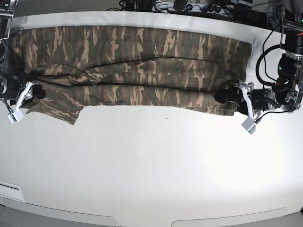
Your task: Fold the T-shirt properly
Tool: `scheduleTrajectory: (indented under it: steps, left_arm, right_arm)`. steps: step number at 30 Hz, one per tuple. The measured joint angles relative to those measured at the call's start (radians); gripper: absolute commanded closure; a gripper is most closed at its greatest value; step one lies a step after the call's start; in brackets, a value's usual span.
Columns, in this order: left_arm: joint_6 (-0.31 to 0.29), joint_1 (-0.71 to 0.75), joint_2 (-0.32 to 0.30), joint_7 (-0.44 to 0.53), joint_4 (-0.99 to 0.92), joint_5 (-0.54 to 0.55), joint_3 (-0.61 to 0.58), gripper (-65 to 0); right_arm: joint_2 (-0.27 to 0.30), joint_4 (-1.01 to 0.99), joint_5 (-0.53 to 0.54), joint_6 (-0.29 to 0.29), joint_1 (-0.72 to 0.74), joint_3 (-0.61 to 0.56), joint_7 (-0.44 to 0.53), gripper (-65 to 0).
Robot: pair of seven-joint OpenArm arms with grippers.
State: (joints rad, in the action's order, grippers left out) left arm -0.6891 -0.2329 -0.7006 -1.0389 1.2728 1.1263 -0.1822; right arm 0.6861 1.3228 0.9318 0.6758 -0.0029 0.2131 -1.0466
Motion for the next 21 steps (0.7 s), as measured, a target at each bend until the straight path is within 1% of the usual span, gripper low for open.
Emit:
scheduleTrajectory:
  steps: [3, 9, 17, 18, 19, 20, 21]
  left_arm:
    - [0.000, 0.000, 0.000, 0.000, 0.000, 0.000, 0.000, -35.6]
    - [0.000, 0.000, 0.000, 0.000, 0.000, 0.002, 0.000, -35.6]
    - [0.000, 0.000, 0.000, -0.001, 0.000, 0.002, 0.000, -35.6]
    - [0.000, 0.000, 0.000, -0.001, 0.000, 0.002, 0.000, -35.6]
    - [0.000, 0.000, 0.000, -0.001, 0.000, 0.002, 0.000, -35.6]
    - [0.000, 0.000, 0.000, -0.001, 0.000, 0.002, 0.000, -35.6]
    - [0.000, 0.000, 0.000, -0.001, 0.000, 0.002, 0.000, -35.6]
  right_arm:
    - [-0.002, 0.000, 0.007, 0.000, 0.003, 0.000, 0.000, -30.0]
    - [-0.002, 0.000, 0.073, 0.000, 0.034, 0.000, -0.003, -30.0]
    - [-0.008, 0.000, 0.070, -0.001, 0.055, 0.000, -0.003, -30.0]
    - [-0.013, 0.000, 0.053, 0.000, 0.056, 0.000, -0.002, -29.9]
    - [-0.018, 0.000, 0.037, 0.000, 0.056, 0.000, 0.000, -29.1]
    - [-0.025, 0.000, 0.016, -0.001, 0.055, 0.000, 0.015, -25.5]
    - [-0.031, -0.002, -0.006, 0.000, 0.054, 0.000, 0.030, -19.4]
